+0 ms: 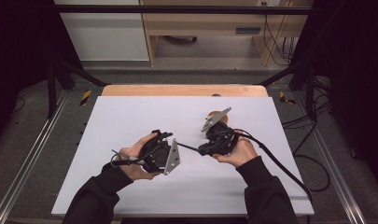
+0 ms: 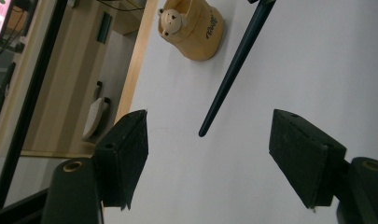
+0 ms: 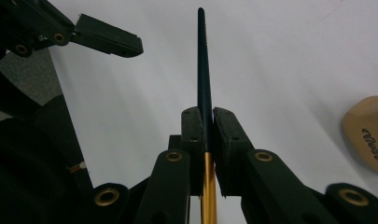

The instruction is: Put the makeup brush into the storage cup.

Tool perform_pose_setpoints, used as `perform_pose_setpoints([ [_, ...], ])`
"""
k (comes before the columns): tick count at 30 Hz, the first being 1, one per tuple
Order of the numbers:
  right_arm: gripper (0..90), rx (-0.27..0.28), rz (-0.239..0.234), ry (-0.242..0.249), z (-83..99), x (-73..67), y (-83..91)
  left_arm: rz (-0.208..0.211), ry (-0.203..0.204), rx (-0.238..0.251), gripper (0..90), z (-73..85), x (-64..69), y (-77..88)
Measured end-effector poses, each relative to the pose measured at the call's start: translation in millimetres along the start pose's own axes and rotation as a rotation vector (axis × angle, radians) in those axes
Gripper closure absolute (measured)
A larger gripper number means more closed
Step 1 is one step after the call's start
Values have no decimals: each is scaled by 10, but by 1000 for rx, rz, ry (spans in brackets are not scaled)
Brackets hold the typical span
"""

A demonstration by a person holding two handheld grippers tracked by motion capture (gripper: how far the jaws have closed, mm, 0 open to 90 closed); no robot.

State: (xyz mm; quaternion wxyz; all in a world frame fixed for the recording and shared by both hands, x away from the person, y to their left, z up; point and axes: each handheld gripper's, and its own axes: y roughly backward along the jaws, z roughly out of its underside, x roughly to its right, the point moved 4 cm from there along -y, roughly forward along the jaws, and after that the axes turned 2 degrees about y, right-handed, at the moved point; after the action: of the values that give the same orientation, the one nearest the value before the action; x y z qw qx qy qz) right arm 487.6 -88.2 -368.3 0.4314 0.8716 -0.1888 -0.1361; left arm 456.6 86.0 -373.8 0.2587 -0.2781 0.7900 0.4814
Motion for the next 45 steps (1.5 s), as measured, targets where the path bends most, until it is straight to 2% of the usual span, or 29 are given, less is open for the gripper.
perform_pose_setpoints([
  [5,836,13,-8,6,-28,-16,15,-19,-78,-17,296,-72,-6,-32],
  [8,836,19,-14,9,-48,-23,14,-10,-122,-12,339,-125,7,-63],
  [15,837,27,-40,2,-72,-34,10,-8,-165,24,492,-167,55,-117],
  [16,836,31,-46,2,-76,-34,12,-1,-177,12,508,-165,58,-119],
  [22,837,43,-67,-11,-104,-33,12,24,-197,18,637,-166,64,-139],
  [25,837,45,-74,-8,-115,-32,9,30,-208,20,674,-172,73,-138],
  [34,837,47,-89,-8,-126,-47,-2,18,-254,27,700,-252,117,-163],
  [40,836,47,-93,-10,-124,-56,7,18,-269,22,783,-268,132,-165],
  [45,836,46,-106,-18,-126,-56,1,22,-303,9,824,-269,147,-168],
])
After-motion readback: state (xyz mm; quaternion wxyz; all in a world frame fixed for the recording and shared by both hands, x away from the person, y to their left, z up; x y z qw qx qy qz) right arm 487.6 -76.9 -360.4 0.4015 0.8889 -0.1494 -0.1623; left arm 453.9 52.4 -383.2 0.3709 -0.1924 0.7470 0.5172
